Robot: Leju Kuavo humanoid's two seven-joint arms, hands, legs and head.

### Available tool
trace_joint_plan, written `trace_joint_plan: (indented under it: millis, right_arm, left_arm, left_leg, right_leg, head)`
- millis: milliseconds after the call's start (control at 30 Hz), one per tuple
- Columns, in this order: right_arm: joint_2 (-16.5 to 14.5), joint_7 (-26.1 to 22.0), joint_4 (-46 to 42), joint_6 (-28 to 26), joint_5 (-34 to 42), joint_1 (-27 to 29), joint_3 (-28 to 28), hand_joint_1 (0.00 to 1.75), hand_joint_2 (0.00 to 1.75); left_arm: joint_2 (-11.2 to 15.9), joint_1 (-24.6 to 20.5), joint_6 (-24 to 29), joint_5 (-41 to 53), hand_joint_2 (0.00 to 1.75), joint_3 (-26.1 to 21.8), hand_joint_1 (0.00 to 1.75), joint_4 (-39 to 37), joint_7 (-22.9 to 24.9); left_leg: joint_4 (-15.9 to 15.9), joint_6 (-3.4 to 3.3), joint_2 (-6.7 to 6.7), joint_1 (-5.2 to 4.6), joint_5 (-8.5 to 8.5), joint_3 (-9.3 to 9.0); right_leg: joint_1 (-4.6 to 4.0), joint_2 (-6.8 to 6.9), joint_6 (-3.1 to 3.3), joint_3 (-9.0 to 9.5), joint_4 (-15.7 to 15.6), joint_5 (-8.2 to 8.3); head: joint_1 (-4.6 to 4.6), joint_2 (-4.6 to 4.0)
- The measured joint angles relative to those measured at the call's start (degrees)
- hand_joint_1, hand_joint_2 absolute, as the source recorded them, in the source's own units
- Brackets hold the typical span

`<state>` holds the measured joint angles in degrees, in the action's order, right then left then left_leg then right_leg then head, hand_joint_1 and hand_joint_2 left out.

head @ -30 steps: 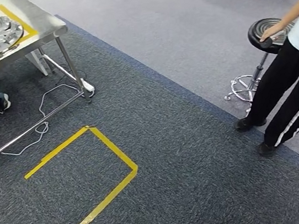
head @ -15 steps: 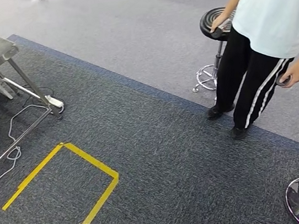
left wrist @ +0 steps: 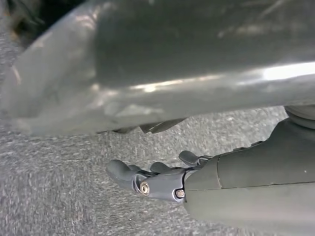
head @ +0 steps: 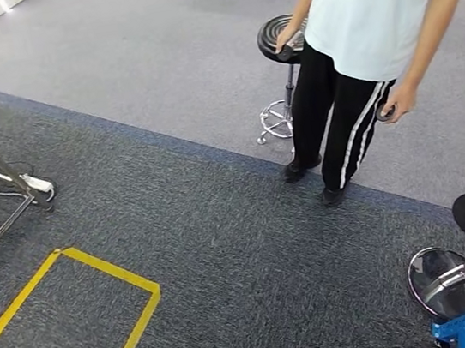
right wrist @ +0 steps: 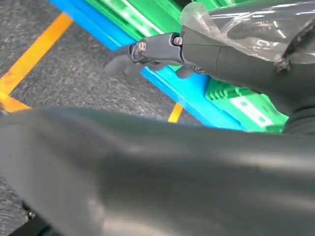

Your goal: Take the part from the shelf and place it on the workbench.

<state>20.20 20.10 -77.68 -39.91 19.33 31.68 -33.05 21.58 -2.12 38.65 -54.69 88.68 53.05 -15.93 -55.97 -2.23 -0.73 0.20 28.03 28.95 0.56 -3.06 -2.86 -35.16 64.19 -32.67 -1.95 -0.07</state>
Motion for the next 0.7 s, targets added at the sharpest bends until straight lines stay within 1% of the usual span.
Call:
trace_joint_plan:
  millis: [33,67,100,133,167,200,233,267,300,333,367,400,433,467,500,533,567,600,633,667,700]
  right_arm:
    - [0.02,0.05,-0.07,-0.01,0.09,0.14,-0.03,0.00,0.00]
    - [0.04,0.07,-0.08,-0.01,0.15,0.17,-0.04,0.00,0.00]
    - [0.05,0.10,-0.08,-0.01,0.19,0.28,-0.05,0.00,0.00]
    - [0.06,0.13,-0.08,-0.01,0.23,0.36,-0.06,0.00,0.00]
    - [0.07,0.15,-0.08,-0.01,0.25,0.37,-0.07,0.00,0.00]
    - [0.08,0.16,-0.09,-0.01,0.28,0.30,-0.08,0.00,0.00]
    - [0.09,0.17,-0.09,-0.01,0.32,0.23,-0.08,0.00,0.00]
    - [0.10,0.17,-0.12,-0.01,0.37,0.19,-0.08,0.00,0.00]
    - [0.12,0.17,-0.15,-0.01,0.49,0.22,-0.11,0.00,0.00]
    - [0.13,0.18,-0.16,-0.01,0.61,0.31,-0.16,0.00,0.00]
    - [0.14,0.17,-0.19,-0.01,0.71,0.41,-0.22,0.00,0.00]
    - [0.15,0.15,-0.20,-0.01,0.79,0.45,-0.27,0.00,0.00]
    - [0.17,0.13,-0.21,-0.01,0.80,0.40,-0.28,0.00,0.00]
    - [0.19,0.08,-0.23,-0.01,0.79,0.32,-0.28,0.00,0.00]
    - [0.20,0.05,-0.24,-0.01,0.79,0.24,-0.27,0.00,0.00]
    - [0.21,0.03,-0.24,-0.01,0.79,0.23,-0.27,0.00,0.00]
    - [0.21,0.01,-0.24,-0.01,0.80,0.26,-0.28,0.00,0.00]
    - [0.21,0.01,-0.24,-0.01,0.81,0.30,-0.30,0.00,0.00]
    - [0.21,0.01,-0.24,-0.01,0.82,0.32,-0.30,0.00,0.00]
    - [0.21,0.02,-0.24,-0.01,0.81,0.33,-0.28,0.00,0.00]
    - [0.21,0.02,-0.24,-0.01,0.80,0.30,-0.28,0.00,0.00]
  left_arm:
    - [-0.09,0.03,-0.06,0.07,0.00,0.08,0.00,-0.02,-0.01]
    - [-0.14,0.08,-0.10,0.07,0.00,0.18,0.00,-0.05,0.00]
    - [-0.19,0.06,-0.13,0.07,0.00,0.26,0.00,-0.07,0.00]
    - [-0.24,0.01,-0.15,0.08,0.00,0.31,0.00,-0.09,0.00]
    - [-0.30,-0.06,-0.17,0.09,0.00,0.33,0.00,-0.10,0.00]
    - [-0.32,-0.11,-0.17,0.11,0.00,0.34,0.00,-0.10,0.00]
    - [-0.31,-0.14,-0.17,0.14,0.00,0.36,0.00,-0.12,0.00]
    - [-0.29,-0.19,-0.17,0.17,0.00,0.38,0.00,-0.14,0.00]
    - [-0.28,-0.26,-0.19,0.22,0.00,0.40,0.00,-0.15,0.00]
    - [-0.31,-0.37,-0.21,0.28,0.00,0.43,0.00,-0.17,0.00]
    - [-0.34,-0.50,-0.24,0.36,0.00,0.44,0.00,-0.19,0.00]
    - [-0.40,-0.57,-0.29,0.44,0.00,0.45,0.00,-0.20,-0.01]
    - [-0.44,-0.59,-0.33,0.51,0.00,0.46,0.00,-0.21,-0.01]
    - [-0.48,-0.54,-0.38,0.56,0.00,0.48,0.00,-0.23,-0.01]
    - [-0.50,-0.46,-0.41,0.58,0.00,0.51,0.00,-0.27,-0.01]
    - [-0.51,-0.41,-0.42,0.57,0.00,0.55,0.00,-0.31,0.00]
    - [-0.51,-0.35,-0.43,0.57,0.00,0.58,0.00,-0.37,-0.01]
    - [-0.53,-0.33,-0.44,0.57,0.00,0.60,0.00,-0.42,-0.01]
    - [-0.55,-0.33,-0.49,0.58,0.00,0.60,0.00,-0.47,-0.01]
    - [-0.56,-0.33,-0.55,0.60,0.00,0.60,0.00,-0.51,-0.01]
    - [-0.56,-0.34,-0.61,0.62,0.00,0.61,0.00,-0.56,-0.01]
  left_leg:
    - [0.35,-0.17,1.53,0.09,-0.12,-0.06]
    - [0.34,-0.18,2.73,0.07,-0.06,-0.01]
    - [0.32,-0.10,3.60,0.10,0.02,-0.04]
    - [0.30,0.04,4.38,0.13,0.11,-0.12]
    - [0.25,0.26,5.07,0.15,0.25,-0.29]
    - [0.08,0.57,5.73,0.02,0.48,-0.45]
    - [-0.08,0.93,6.30,-0.10,0.72,-0.66]
    - [-0.23,1.30,6.87,-0.20,0.93,-0.87]
    - [-0.33,1.67,7.46,-0.24,1.11,-1.07]
    - [-0.32,2.01,8.07,-0.12,1.22,-1.33]
    - [-0.52,2.37,7.98,0.07,1.55,-1.48]
    - [-1.29,2.70,7.08,0.25,2.34,-1.33]
    - [-3.24,2.93,5.55,0.39,3.81,-0.64]
    - [-6.40,3.06,3.69,0.50,5.78,0.66]
    - [-10.40,3.06,2.32,0.50,7.84,2.42]
    - [-14.29,3.01,1.60,0.49,9.43,4.19]
    - [-16.78,2.91,1.33,0.47,9.91,5.44]
    - [-17.24,2.75,1.21,0.45,9.16,5.86]
    - [-15.39,2.53,1.00,0.44,7.28,5.32]
    - [-11.87,2.27,0.33,0.42,4.71,4.08]
    - [-8.08,1.99,-0.97,0.39,2.56,2.69]
  right_leg:
    - [0.06,1.94,-0.47,-2.33,4.63,-2.21]
    - [0.26,2.64,-0.84,-4.02,8.02,-3.43]
    - [0.43,2.90,-1.07,-3.75,7.64,-2.67]
    - [0.59,3.39,-1.24,-2.18,4.88,-1.02]
    - [0.71,4.50,-1.37,0.25,0.72,0.88]
    - [0.77,6.16,-1.33,2.65,-3.41,2.41]
    - [0.76,7.31,-1.04,4.35,-6.33,3.40]
    - [0.69,8.04,-0.64,5.19,-7.84,3.81]
    - [0.57,7.98,-0.13,5.25,-8.14,3.86]
    - [0.46,7.14,0.39,5.07,-8.09,3.94]
    - [0.45,6.50,0.82,5.13,-8.13,4.03]
    - [0.46,5.87,1.24,5.21,-8.20,4.16]
    - [0.52,5.19,1.63,5.31,-8.30,4.37]
    - [0.53,4.51,1.92,5.40,-8.34,4.54]
    - [0.43,3.78,2.10,5.31,-8.32,4.62]
    - [0.31,3.00,2.21,5.26,-8.30,4.69]
    - [0.18,2.17,2.25,5.26,-8.28,4.70]
    - [0.07,1.31,2.26,5.29,-8.25,4.71]
    - [0.00,0.44,2.26,5.37,-8.19,4.70]
    - [-0.04,-0.42,2.24,5.45,-8.11,4.68]
    - [-0.09,-1.18,2.16,5.37,-8.00,4.62]
  head:
    - [-0.15,0.00]
    - [-0.18,0.00]
    - [-0.19,0.00]
    - [-0.18,0.00]
    - [-0.19,0.00]
    - [-0.21,0.00]
    - [-0.12,0.00]
    - [0.02,0.00]
    - [0.13,0.00]
    - [0.27,0.00]
    - [0.29,0.00]
    - [0.32,0.00]
    - [0.41,0.00]
    - [0.49,0.00]
    - [0.56,0.00]
    - [0.57,0.00]
    - [0.56,0.00]
    - [0.55,0.00]
    - [0.55,0.00]
    - [0.55,0.00]
    - [0.53,0.00]
